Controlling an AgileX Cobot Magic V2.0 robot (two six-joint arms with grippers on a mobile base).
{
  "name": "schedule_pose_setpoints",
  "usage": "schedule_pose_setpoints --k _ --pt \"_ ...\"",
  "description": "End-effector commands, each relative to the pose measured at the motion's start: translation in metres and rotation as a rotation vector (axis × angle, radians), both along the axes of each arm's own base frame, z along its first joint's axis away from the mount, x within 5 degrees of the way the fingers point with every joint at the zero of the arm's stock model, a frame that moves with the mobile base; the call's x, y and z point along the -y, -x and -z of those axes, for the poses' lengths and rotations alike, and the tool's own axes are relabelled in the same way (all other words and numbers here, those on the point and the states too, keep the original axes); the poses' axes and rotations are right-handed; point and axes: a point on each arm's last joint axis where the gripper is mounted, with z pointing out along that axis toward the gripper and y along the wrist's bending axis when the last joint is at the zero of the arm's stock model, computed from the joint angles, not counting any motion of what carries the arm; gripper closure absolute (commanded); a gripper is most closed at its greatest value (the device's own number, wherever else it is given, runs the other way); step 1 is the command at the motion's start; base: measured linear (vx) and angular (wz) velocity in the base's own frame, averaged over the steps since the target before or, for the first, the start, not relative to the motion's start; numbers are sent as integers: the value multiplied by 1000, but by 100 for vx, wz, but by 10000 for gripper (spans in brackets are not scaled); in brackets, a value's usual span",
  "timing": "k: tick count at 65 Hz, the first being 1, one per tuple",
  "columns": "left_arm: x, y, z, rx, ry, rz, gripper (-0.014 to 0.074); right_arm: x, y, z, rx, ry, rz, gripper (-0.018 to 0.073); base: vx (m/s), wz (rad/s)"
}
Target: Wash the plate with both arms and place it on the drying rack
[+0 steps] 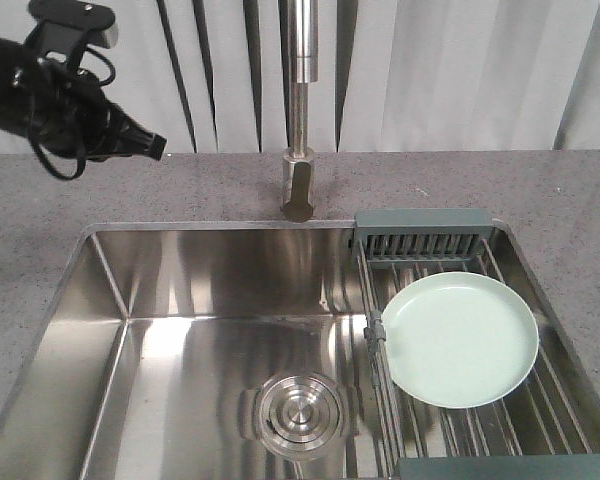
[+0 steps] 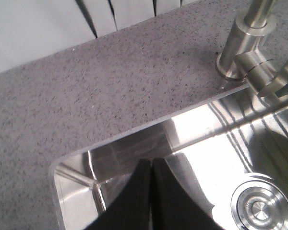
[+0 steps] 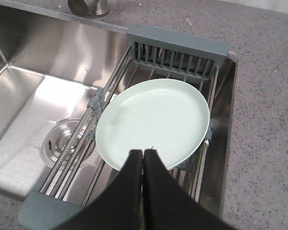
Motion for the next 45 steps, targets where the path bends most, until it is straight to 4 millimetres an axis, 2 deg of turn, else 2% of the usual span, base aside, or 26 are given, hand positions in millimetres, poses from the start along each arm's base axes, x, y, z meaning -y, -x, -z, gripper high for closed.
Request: schedule_pose_setpoints --k 1,15,22,45 --pt "-12 31 -18 142 94 -74 603 0 -3 -13 89 -14 6 568 0 0" --pt "-37 88 7 157 113 -136 603 0 -3 -13 89 -14 6 568 0 0" --pt "-47 118 11 182 148 -177 603 0 -3 -13 89 -14 6 568 0 0" --pt "-68 221 16 452 234 -187 603 0 -3 -13 89 -14 6 568 0 0"
